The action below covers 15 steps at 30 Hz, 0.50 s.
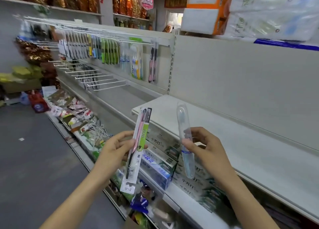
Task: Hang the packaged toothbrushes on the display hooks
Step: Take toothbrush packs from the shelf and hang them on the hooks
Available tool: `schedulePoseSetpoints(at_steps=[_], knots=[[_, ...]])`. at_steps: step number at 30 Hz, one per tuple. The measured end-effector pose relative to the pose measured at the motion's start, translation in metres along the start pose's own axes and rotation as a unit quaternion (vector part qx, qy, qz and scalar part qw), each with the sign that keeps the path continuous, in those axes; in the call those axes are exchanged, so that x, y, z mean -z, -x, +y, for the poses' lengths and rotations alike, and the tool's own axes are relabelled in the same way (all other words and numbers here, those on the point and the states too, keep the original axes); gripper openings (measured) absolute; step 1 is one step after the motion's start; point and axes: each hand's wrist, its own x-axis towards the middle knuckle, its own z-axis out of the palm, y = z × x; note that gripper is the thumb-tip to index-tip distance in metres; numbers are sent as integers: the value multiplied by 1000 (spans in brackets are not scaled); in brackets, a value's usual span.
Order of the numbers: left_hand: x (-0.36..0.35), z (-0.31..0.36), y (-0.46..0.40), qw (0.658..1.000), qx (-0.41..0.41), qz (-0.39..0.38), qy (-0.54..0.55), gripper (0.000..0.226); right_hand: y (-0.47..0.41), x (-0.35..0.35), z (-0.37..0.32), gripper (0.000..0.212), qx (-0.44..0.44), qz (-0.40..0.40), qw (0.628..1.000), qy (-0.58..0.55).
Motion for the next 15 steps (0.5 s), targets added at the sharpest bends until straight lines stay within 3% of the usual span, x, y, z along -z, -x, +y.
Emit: schedulePoseSetpoints(at_steps=[15], knots=[[242, -35, -56, 999, 21, 40, -14, 32, -99, -268, -24, 19, -27, -35, 998, -43]])
